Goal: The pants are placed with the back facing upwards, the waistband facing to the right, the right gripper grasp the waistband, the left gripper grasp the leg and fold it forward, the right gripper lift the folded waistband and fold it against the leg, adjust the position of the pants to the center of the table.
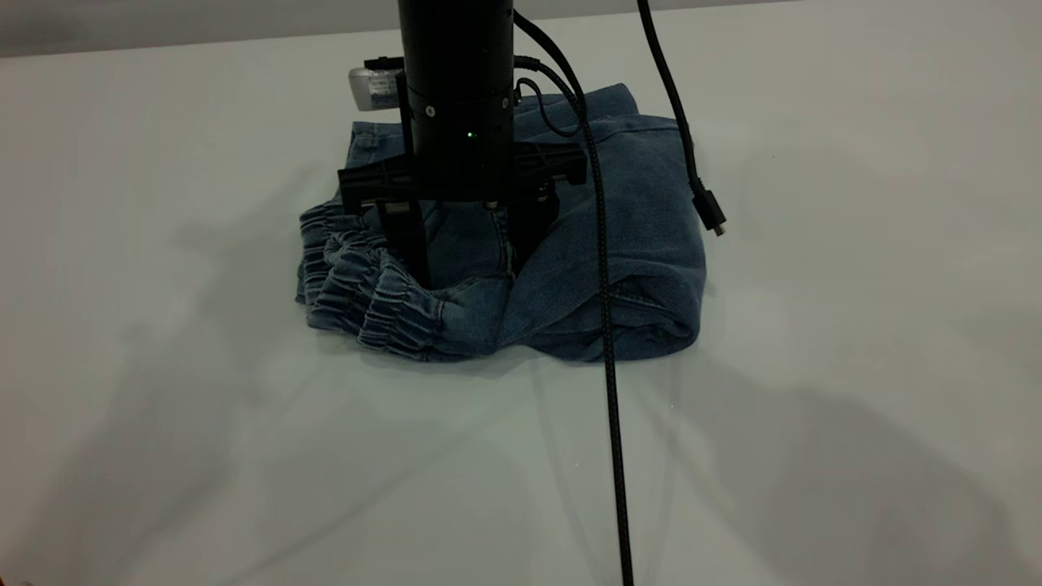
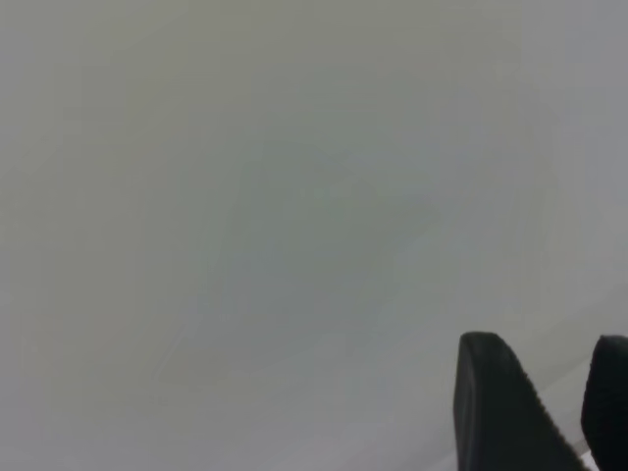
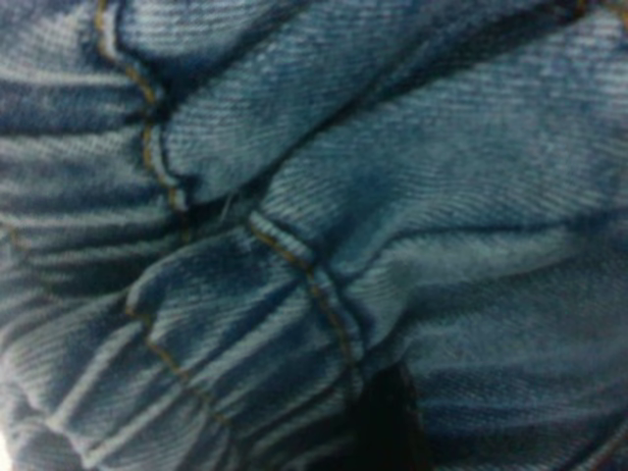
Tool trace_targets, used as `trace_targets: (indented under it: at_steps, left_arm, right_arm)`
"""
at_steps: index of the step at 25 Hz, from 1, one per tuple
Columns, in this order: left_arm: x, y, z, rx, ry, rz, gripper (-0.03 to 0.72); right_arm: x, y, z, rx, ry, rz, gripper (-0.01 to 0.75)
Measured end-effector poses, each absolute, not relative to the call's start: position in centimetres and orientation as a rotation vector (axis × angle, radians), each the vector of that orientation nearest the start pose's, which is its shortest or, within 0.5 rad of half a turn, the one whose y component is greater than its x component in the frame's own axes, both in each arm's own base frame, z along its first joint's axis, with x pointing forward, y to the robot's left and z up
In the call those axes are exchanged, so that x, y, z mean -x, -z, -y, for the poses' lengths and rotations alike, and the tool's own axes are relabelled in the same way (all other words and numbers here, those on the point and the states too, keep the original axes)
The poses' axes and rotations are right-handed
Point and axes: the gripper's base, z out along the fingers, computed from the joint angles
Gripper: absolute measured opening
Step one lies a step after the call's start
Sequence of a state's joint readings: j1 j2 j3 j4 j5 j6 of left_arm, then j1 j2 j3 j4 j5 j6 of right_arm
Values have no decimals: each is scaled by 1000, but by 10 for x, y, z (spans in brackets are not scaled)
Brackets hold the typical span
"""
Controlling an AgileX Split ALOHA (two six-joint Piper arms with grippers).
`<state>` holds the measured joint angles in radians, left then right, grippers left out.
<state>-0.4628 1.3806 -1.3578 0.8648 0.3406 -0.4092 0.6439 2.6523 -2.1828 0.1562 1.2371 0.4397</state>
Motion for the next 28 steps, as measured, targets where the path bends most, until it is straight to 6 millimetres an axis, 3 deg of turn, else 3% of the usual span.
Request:
trace_targets:
  at_steps: [7,14,22,28]
  left_arm:
    - [-290,-439,119,-557,-192,-1614,239]
    - [-289,-441,118,-555,-191,-1609,239]
    - [-287,-443,118,-554,-186,-1598,239]
    - [-274,-456,111,-531,-179,-1560,239]
  right_arm:
    - [-383,-59,-329,493,-218,-3221,488]
    - [-380,-72,-335,510,-241,-3186,488]
    - [-386,-158,-330,617,-259,-2974,488]
    - [-373,-257,-319,729,-353,-2743,488]
